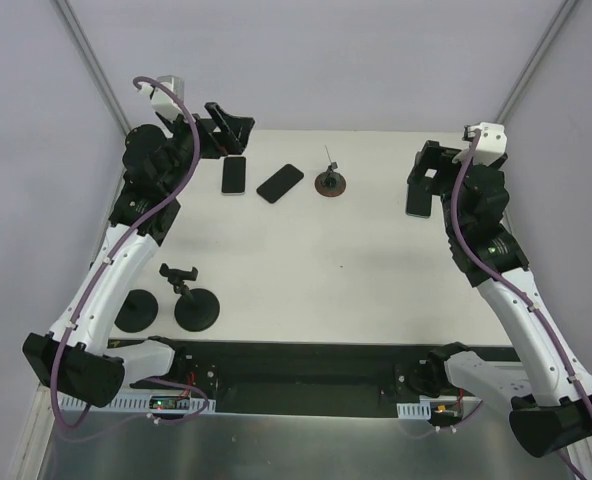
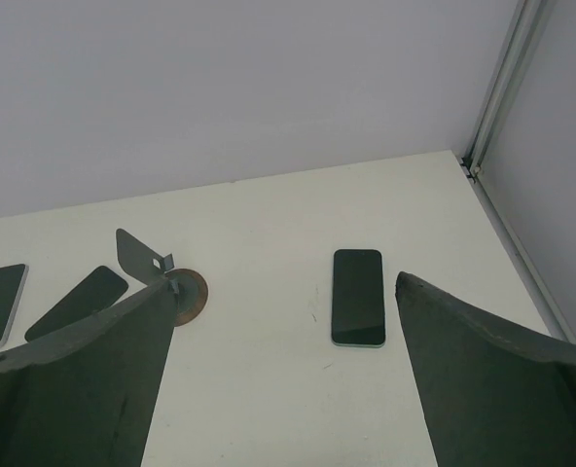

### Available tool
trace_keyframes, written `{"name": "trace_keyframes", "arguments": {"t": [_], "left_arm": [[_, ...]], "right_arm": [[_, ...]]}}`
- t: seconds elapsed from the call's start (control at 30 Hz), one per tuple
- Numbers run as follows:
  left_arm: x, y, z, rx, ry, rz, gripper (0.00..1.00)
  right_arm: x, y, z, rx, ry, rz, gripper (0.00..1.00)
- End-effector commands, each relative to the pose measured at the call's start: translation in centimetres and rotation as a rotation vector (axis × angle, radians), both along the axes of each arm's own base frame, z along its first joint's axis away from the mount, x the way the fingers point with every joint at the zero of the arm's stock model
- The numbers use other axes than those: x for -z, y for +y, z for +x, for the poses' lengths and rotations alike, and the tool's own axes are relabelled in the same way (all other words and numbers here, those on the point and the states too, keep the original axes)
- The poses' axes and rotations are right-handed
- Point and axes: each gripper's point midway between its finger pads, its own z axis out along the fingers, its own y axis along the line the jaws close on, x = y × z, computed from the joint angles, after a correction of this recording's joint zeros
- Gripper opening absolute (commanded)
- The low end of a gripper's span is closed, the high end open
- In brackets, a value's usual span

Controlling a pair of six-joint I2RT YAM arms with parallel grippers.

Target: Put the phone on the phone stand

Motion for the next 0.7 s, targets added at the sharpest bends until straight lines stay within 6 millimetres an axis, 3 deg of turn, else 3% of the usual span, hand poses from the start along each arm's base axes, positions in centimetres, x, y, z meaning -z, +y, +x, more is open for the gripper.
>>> {"name": "trace_keyframes", "arguments": {"t": [0.0,0.03,0.07,0.13,0.17,0.2,0.23,0.27,0.3,0.37,0.43,0.47,0.5,0.57,0.67], "left_arm": [[-1.0,-1.4,-1.9,0.112,0.015,-0.011,0.99],[-0.5,-1.4,-2.4,0.116,0.031,-0.022,0.99],[1.5,-1.3,-2.7,0.118,0.075,-0.027,0.99],[1.3,-0.4,-4.9,0.103,0.059,-0.043,0.99],[2.7,0.1,-5.3,0.081,0.084,-0.044,0.99],[1.6,0.7,-7.1,0.077,0.045,-0.060,0.99],[1.7,1.1,-7.8,0.071,0.039,-0.066,0.99],[2.6,1.3,-8.5,0.069,0.051,-0.073,0.99],[1.7,1.9,-10.1,0.062,0.017,-0.089,0.99],[3.3,2.3,-11.2,0.055,0.061,-0.092,0.99],[3.7,2.6,-12.7,0.067,0.065,-0.083,0.99],[5.1,2.8,-13.1,0.062,0.117,-0.062,0.99],[5.5,2.9,-13.5,0.062,0.135,-0.057,0.99],[7.3,2.8,-14.1,0.074,0.212,-0.039,0.99],[8.8,2.6,-15.0,0.094,0.275,-0.021,0.99]], "right_arm": [[-2.3,0.3,-0.3,-0.024,-0.052,0.020,0.96],[-2.1,0.6,-0.3,-0.041,-0.048,0.015,0.96],[-1.6,1.4,-0.3,-0.078,-0.039,0.051,0.96],[-1.1,2.1,-0.2,-0.082,-0.046,0.198,0.96],[0.6,3.4,-0.2,-0.134,-0.006,0.319,0.96],[-1.2,4.3,0.5,-0.221,-0.087,0.370,0.96],[-1.2,6.7,0.2,-0.348,-0.070,0.412,0.96],[-2.4,8.1,0.1,-0.417,-0.070,0.445,0.96],[-1.2,9.9,0.9,-0.454,0.016,0.520,0.96],[-0.5,13.1,0.9,-0.553,0.126,0.585,0.96],[0.6,17.4,1.3,-0.667,0.234,0.625,0.96],[2.5,19.3,2.2,-0.696,0.302,0.616,0.96],[1.7,21.0,1.8,-0.747,0.328,0.607,0.96],[4.2,23.7,1.6,-0.840,0.474,0.599,0.96],[4.4,27.3,0.4,-0.922,0.557,0.675,0.96]]}}
